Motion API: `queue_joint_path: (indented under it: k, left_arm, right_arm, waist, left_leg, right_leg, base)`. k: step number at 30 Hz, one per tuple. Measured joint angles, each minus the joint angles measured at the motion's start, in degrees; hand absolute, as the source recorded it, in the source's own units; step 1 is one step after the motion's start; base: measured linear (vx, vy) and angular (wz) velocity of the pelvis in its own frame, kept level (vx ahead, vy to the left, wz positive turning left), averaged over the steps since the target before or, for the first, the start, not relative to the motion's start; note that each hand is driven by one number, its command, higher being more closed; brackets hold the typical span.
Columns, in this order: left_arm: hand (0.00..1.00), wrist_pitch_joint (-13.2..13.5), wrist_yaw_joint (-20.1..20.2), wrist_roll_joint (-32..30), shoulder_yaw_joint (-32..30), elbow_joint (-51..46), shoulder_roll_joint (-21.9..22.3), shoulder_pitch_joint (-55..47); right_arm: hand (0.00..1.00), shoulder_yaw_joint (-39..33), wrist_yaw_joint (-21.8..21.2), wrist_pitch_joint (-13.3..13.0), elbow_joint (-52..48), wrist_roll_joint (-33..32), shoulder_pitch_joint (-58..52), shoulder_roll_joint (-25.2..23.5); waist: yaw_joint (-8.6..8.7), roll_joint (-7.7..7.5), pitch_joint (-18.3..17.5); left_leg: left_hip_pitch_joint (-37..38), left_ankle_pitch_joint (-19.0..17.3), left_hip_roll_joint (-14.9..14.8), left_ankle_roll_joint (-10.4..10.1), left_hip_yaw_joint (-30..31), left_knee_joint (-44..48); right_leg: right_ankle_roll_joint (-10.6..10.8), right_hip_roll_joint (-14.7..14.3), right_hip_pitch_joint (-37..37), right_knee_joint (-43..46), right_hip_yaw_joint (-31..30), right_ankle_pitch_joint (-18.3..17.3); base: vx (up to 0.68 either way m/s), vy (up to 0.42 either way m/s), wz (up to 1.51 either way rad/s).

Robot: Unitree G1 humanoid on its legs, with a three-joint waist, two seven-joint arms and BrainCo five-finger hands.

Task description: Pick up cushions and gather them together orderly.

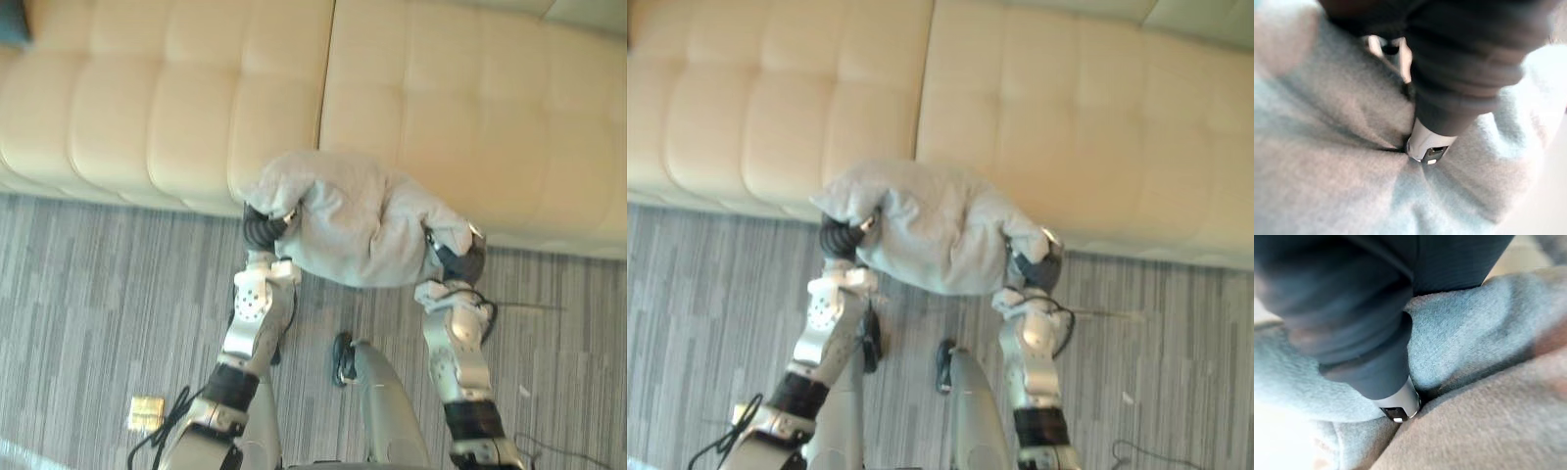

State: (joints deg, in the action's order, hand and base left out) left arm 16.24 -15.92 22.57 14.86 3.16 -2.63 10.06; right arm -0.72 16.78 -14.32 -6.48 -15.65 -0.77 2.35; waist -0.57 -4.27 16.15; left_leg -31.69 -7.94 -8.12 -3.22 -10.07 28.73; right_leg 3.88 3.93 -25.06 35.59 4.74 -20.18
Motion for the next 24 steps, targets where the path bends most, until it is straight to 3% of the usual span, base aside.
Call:
queue_joint_path:
  k: [7,9,10,12,13,14,15,18,19,20,21,22,24]
  left_arm:
    - [1.0,0.9,1.6,-0.1,0.9,-4.8,0.0,-8.7]
    - [1.0,0.8,2.2,-0.1,0.9,-4.8,-0.1,-9.6]
    - [1.0,0.8,2.4,-0.1,0.9,-4.8,-0.1,-10.3]
    - [1.0,0.6,2.5,-0.3,0.9,-4.7,-0.1,-11.2]
    - [1.0,0.6,2.5,-1.2,0.9,-4.7,-0.1,-11.4]
    - [1.0,0.6,2.5,-1.5,0.9,-4.8,-0.1,-11.4]
    - [1.0,0.7,2.5,-1.8,0.9,-4.8,-0.1,-11.4]
    - [1.0,0.7,2.5,-2.3,1.1,-4.7,-0.1,-11.2]
    - [1.0,0.8,2.5,-2.3,1.4,-4.5,-0.3,-11.1]
    - [1.0,0.8,2.6,-2.3,1.8,-4.4,-1.0,-10.9]
    - [1.0,0.7,2.6,-2.3,2.1,-4.0,-1.3,-10.6]
    - [1.0,0.3,2.6,-2.3,3.0,-2.4,-1.2,-10.4]
    - [1.0,-0.8,2.8,-2.3,4.3,-1.5,-1.8,-10.2]
  right_arm:
    - [1.0,1.5,-2.7,-0.2,-4.3,2.3,-7.8,-0.1]
    - [1.0,1.5,-3.2,-0.2,-4.1,3.0,-8.9,-0.1]
    - [1.0,1.5,-3.2,-0.2,-4.1,4.3,-9.6,-0.2]
    - [1.0,1.5,-3.2,-0.2,-3.9,4.5,-9.9,-0.1]
    - [1.0,1.5,-3.2,-0.2,-3.7,4.6,-10.0,-0.1]
    - [1.0,1.5,-3.2,-0.2,-3.7,4.9,-10.0,-0.1]
    - [1.0,1.6,-3.3,-0.2,-3.5,5.9,-9.8,-0.1]
    - [1.0,1.5,-3.4,-0.2,-0.3,6.7,-9.0,0.0]
    - [1.0,1.5,-3.7,-0.2,0.9,6.7,-8.9,0.2]
    - [1.0,1.5,-4.1,0.3,1.6,6.6,-9.0,0.5]
    - [1.0,1.4,-4.4,0.3,2.0,6.6,-9.1,0.7]
    - [1.0,1.2,-4.5,0.8,3.6,6.6,-8.7,2.0]
    - [1.0,0.3,-4.6,1.6,3.8,6.6,-9.4,2.9]
  waist:
    - [-0.28,0.11,-4.2]
    - [-0.22,0.22,-4.3]
    - [-0.16,0.24,-4.3]
    - [-0.02,0.36,-4.4]
    - [0.11,0.94,-4.8]
    - [0.11,1.29,-5.1]
    - [-0.08,1.11,-5.3]
    - [-0.11,1.1,-6.9]
    - [-0.11,1.29,-7.2]
    - [0.28,1.11,-7.4]
    - [0.64,1.04,-7.5]
    - [0.67,2.67,-8.0]
    - [0.56,3.15,-8.0]
  left_leg:
    - [10.2,-1.4,-0.3,0.6,-3.7,-4.7]
    - [12.5,-2.7,-0.4,0.7,-4.2,-4.4]
    - [14.2,-3.5,-0.5,0.7,-4.5,-4.4]
    - [17.4,-4.5,-0.8,1.0,-5.1,-4.4]
    - [18.7,-5.6,-1.6,1.4,-5.2,-4.7]
    - [19.1,-6.0,-1.7,1.4,-5.2,-4.7]
    - [20.1,-6.7,-1.7,1.2,-5.5,-5.0]
    - [21.5,-6.8,-2.1,1.1,-6.0,-8.1]
    - [22.5,-6.3,-2.2,0.2,-5.8,-10.1]
    - [23.1,-5.9,-2.1,-1.7,-5.3,-11.0]
    - [23.3,-6.2,-1.9,-2.5,-4.7,-11.1]
    - [24.1,-5.9,-1.9,-3.7,-1.2,-13.1]
    - [27.6,-3.0,-1.0,-5.4,2.1,-17.7]
  right_leg:
    - [1.5,-0.2,9.4,-7.3,-1.0,4.0]
    - [3.5,0.0,8.3,-1.5,-1.3,5.2]
    - [5.0,0.2,6.8,3.7,-1.9,7.0]
    - [5.6,0.6,4.4,12.0,-2.5,11.9]
    - [4.5,0.5,3.0,14.8,-2.3,13.7]
    - [3.9,0.5,2.8,15.1,-2.2,12.9]
    - [3.1,1.0,2.5,14.6,-2.3,9.6]
    - [2.2,1.1,0.5,3.3,-1.0,6.6]
    - [1.3,0.3,0.4,-6.5,-1.2,8.7]
    - [0.3,-0.2,1.3,-18.5,-2.8,14.3]
    - [-0.1,-0.2,2.2,-21.7,-3.2,20.5]
    - [-2.3,-1.7,3.4,-22.5,-2.6,22.2]
    - [-4.0,-2.1,1.1,-13.9,-2.8,17.2]
  base:
    - [0.11,0.071,-0.26]
    - [0.04,0.078,-0.25]
    - [0.02,0.075,-0.19]
    - [0.02,0.051,-0.14]
    - [0.04,0.018,-0.1]
    - [0.06,-0.005,-0.18]
    - [0.08,-0.038,-0.23]
    - [0.12,-0.086,-0.25]
    - [0.25,-0.166,-0.16]
    - [0.25,-0.164,0.0]
    - [0.38,-0.233,0.07]
    - [0.32,-0.196,-0.02]
    - [0.26,-0.176,0.06]
